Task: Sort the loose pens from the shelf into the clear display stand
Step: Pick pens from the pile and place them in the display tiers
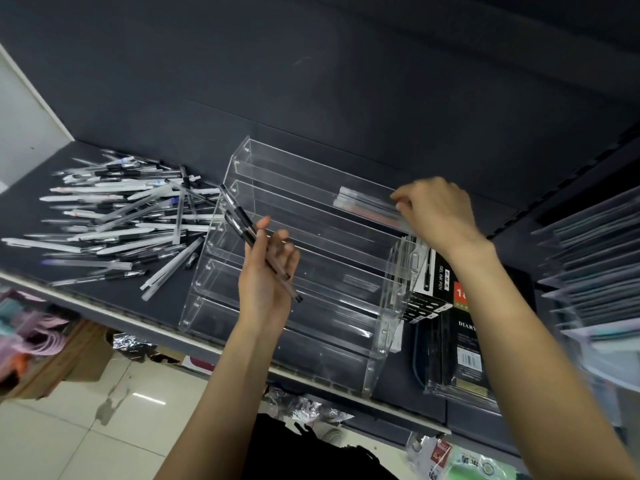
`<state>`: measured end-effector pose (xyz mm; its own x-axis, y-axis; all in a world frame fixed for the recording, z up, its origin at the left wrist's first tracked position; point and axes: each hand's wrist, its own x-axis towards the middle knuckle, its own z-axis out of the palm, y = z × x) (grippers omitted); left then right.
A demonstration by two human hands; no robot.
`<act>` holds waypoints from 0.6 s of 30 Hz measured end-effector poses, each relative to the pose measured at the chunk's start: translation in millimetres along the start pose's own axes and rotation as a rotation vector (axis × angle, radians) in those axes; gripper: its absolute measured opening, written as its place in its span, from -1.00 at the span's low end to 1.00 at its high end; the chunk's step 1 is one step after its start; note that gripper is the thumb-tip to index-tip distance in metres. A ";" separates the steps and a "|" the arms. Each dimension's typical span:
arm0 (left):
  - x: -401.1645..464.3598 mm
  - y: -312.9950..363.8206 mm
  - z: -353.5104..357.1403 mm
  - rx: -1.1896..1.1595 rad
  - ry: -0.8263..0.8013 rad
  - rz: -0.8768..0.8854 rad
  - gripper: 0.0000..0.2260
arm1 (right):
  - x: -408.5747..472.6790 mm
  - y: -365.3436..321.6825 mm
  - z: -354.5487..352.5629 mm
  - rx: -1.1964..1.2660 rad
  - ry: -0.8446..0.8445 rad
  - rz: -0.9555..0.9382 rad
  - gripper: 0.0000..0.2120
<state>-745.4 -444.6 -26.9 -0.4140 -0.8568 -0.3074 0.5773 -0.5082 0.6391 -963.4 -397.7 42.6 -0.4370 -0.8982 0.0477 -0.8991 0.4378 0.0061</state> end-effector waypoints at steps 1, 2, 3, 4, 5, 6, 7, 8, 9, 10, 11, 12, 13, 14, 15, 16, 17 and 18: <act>-0.5 1.5 1.9 0.010 -0.003 0.000 -0.82 | -8.6 -4.7 -3.1 0.052 0.086 -0.005 -0.77; -1.1 3.5 4.9 0.014 -0.008 0.001 -0.82 | -18.9 -12.3 -6.1 0.157 0.180 -0.028 -0.80; -1.7 5.1 8.7 0.016 -0.010 0.002 -0.82 | -29.6 -23.5 -9.2 0.303 0.252 -0.066 -0.82; -2.5 6.8 13.5 0.024 -0.013 0.004 -0.82 | -38.9 -37.6 -10.4 0.454 0.277 -0.110 -0.84; -3.3 8.3 18.3 0.035 -0.018 0.008 -0.81 | -46.8 -53.9 -9.6 0.583 0.245 -0.148 -0.84; -4.2 9.9 23.0 0.032 -0.029 0.014 -0.80 | -53.4 -70.2 -6.7 0.681 0.170 -0.169 -0.83; -4.7 11.0 26.7 0.012 -0.049 0.023 -0.79 | -58.3 -85.1 -2.9 0.757 0.083 -0.178 -0.80; -4.2 11.5 28.9 -0.021 -0.066 0.029 -0.78 | -61.2 -97.7 1.2 0.824 0.015 -0.187 -0.79; -2.9 15.1 27.5 -0.047 -0.074 0.034 -0.77 | -60.2 -110.2 5.8 0.878 -0.027 -0.198 -0.79; -1.8 17.7 26.7 -0.061 -0.074 0.033 -0.76 | -58.2 -118.0 8.7 0.915 -0.040 -0.197 -0.80; -1.3 19.4 26.7 -0.064 -0.071 0.031 -0.76 | -55.6 -120.7 9.7 0.942 -0.039 -0.181 -0.80; 0.0 23.7 22.7 -0.059 -0.067 0.041 -0.75 | -51.5 -125.6 11.0 0.982 -0.060 -0.161 -0.81; 0.9 28.5 17.0 -0.053 -0.070 0.054 -0.74 | -47.4 -131.3 11.3 1.046 -0.118 -0.140 -0.82; 0.5 34.2 12.8 -0.054 -0.081 0.062 -0.72 | -43.6 -136.9 11.5 1.119 -0.208 -0.127 -0.83; 0.2 40.1 8.4 -0.045 -0.089 0.067 -0.70 | -40.7 -142.7 11.8 1.189 -0.308 -0.122 -0.84; 0.2 45.0 4.1 -0.024 -0.100 0.071 -0.69 | -38.0 -148.0 12.7 1.239 -0.393 -0.116 -0.85; 1.0 48.2 -0.5 0.017 -0.114 0.077 -0.68 | -35.5 -152.5 13.5 1.272 -0.455 -0.103 -0.86; 1.8 50.9 -4.0 0.064 -0.127 0.082 -0.67 | -32.8 -155.7 14.1 1.287 -0.495 -0.087 -0.87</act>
<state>-714.0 -472.3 2.3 -0.4554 -0.8752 -0.1632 0.5682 -0.4268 0.7035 -809.5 -437.0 26.1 -0.0992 -0.9597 -0.2630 -0.1957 0.2779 -0.9405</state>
